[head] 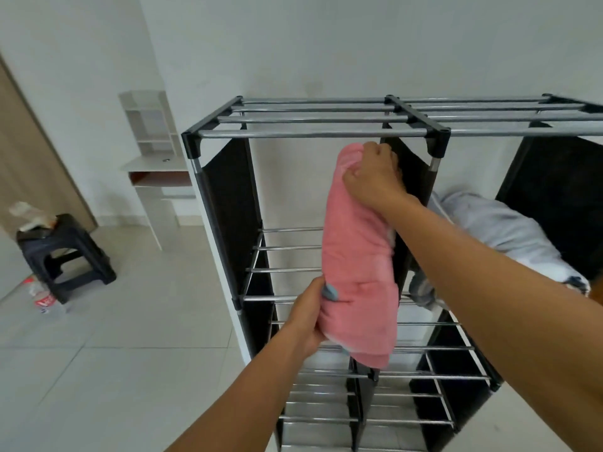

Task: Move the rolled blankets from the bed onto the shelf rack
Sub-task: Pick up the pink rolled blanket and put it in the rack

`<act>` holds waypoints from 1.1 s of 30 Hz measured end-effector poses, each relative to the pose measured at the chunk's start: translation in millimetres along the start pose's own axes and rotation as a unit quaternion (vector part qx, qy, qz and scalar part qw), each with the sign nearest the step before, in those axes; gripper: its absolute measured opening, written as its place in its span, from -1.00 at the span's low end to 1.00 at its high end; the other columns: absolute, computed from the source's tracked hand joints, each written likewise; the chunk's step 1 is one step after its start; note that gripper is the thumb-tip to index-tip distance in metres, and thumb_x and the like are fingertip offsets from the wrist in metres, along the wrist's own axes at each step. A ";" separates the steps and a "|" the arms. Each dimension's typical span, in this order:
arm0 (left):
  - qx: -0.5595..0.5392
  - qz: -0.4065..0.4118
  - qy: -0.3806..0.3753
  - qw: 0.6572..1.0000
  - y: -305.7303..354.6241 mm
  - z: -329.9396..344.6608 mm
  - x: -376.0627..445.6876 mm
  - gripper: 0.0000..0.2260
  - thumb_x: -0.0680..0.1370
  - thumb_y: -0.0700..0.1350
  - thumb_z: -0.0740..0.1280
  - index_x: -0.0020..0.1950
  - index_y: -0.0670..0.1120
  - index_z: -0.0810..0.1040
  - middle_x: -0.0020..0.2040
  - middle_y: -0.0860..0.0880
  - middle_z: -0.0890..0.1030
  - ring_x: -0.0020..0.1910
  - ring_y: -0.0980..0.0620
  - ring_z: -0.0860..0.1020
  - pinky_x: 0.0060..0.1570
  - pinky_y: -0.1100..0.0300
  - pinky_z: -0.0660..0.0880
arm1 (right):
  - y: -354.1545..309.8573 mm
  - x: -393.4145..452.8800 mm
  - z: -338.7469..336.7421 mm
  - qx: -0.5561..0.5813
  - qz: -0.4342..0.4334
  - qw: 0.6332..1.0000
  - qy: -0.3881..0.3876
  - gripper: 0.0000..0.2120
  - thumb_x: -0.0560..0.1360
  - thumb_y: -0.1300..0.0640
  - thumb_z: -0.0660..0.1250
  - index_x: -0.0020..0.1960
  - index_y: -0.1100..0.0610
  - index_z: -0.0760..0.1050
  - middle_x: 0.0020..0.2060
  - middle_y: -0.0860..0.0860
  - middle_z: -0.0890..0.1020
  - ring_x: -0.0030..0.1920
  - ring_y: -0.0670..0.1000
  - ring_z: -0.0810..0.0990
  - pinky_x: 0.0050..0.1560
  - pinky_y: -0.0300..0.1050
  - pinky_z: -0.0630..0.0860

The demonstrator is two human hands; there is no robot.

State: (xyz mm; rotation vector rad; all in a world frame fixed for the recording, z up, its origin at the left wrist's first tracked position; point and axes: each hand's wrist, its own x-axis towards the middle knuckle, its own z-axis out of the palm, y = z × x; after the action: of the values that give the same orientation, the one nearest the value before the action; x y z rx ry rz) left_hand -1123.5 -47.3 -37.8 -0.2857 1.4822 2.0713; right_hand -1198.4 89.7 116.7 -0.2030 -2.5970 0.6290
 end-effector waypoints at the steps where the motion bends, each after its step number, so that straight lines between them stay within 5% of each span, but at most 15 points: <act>1: -0.004 -0.011 -0.010 1.000 2.4 0.7 2.4 -0.72 0.50 0.11 0.30 -0.01 -0.06 0.63 -0.17 -0.02 0.70 -0.18 0.02 0.64 -0.31 0.22 0.56 | 2.2 7.4 4.6 -0.004 0.014 1.000 -0.001 -0.51 0.51 0.04 0.20 0.37 0.21 0.23 0.35 0.20 0.30 0.35 0.21 0.28 0.36 0.13 0.30; 5: -0.021 -0.033 -0.036 0.999 -0.3 4.6 12.0 -0.60 0.49 0.15 0.33 0.17 -0.11 0.63 -0.02 -0.08 0.70 -0.09 -0.04 0.66 -0.27 0.10 0.59 | 12.0 26.5 26.3 -0.023 0.029 0.999 -0.021 -0.48 0.50 0.01 0.21 0.38 0.20 0.23 0.35 0.21 0.31 0.35 0.23 0.29 0.35 0.17 0.31; 10: 0.032 0.018 -0.089 0.995 0.6 3.1 16.7 -0.45 0.31 -0.11 0.52 0.26 -0.21 0.51 0.10 -0.13 0.68 0.06 -0.08 0.64 -0.13 0.03 0.60 | 20.6 45.4 38.5 -0.013 0.069 0.996 -0.052 -0.43 0.49 0.00 0.22 0.42 0.17 0.19 0.40 0.17 0.24 0.40 0.23 0.24 0.35 0.24 0.30; 17: 0.025 0.049 -0.060 0.997 17.8 9.2 18.7 -0.66 0.46 -0.26 0.43 0.22 -0.19 0.49 0.13 -0.13 0.65 0.06 -0.06 0.62 -0.09 0.07 0.62 | 15.6 58.6 49.9 0.017 0.110 0.991 -0.080 -0.42 0.49 0.06 0.22 0.44 0.17 0.14 0.44 0.16 0.18 0.42 0.23 0.20 0.37 0.19 0.24; 21: -0.025 0.020 -0.024 0.999 20.8 8.1 29.1 -0.71 0.54 -0.23 0.35 0.25 -0.26 0.47 0.14 -0.20 0.64 0.03 -0.09 0.63 -0.15 0.10 0.64 | 38.6 29.4 83.4 0.000 0.167 0.968 -0.185 -0.35 0.55 0.06 0.13 0.54 0.16 -0.07 0.53 0.16 0.04 0.50 0.22 0.10 0.48 0.10 0.15; 28: -0.006 0.031 -0.018 0.999 17.4 13.8 34.4 -0.69 0.55 -0.18 0.34 0.26 -0.23 0.45 0.13 -0.20 0.64 0.01 -0.11 0.64 -0.15 0.08 0.64 | 54.2 5.1 91.3 0.020 0.164 0.975 -0.148 -0.45 0.59 0.11 0.02 0.54 0.13 -0.04 0.56 0.11 -0.03 0.53 0.19 0.06 0.50 0.12 0.11; 33: 0.110 0.104 0.016 0.988 2.3 21.5 12.5 -0.62 0.56 0.11 0.28 0.28 -0.05 0.38 0.16 -0.08 0.60 0.01 -0.04 0.66 -0.12 0.04 0.66 | 45.9 -33.0 72.3 0.073 0.168 0.974 -0.136 -0.43 0.56 0.17 0.04 0.54 0.14 -0.01 0.52 0.15 0.12 0.48 0.18 0.20 0.48 -0.02 0.15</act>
State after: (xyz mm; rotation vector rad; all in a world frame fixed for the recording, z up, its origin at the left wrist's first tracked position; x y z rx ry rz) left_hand -1131.7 -24.0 -34.2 -0.0800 1.8092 2.0423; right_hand -1201.3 93.5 25.0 -0.5532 -2.7839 1.0283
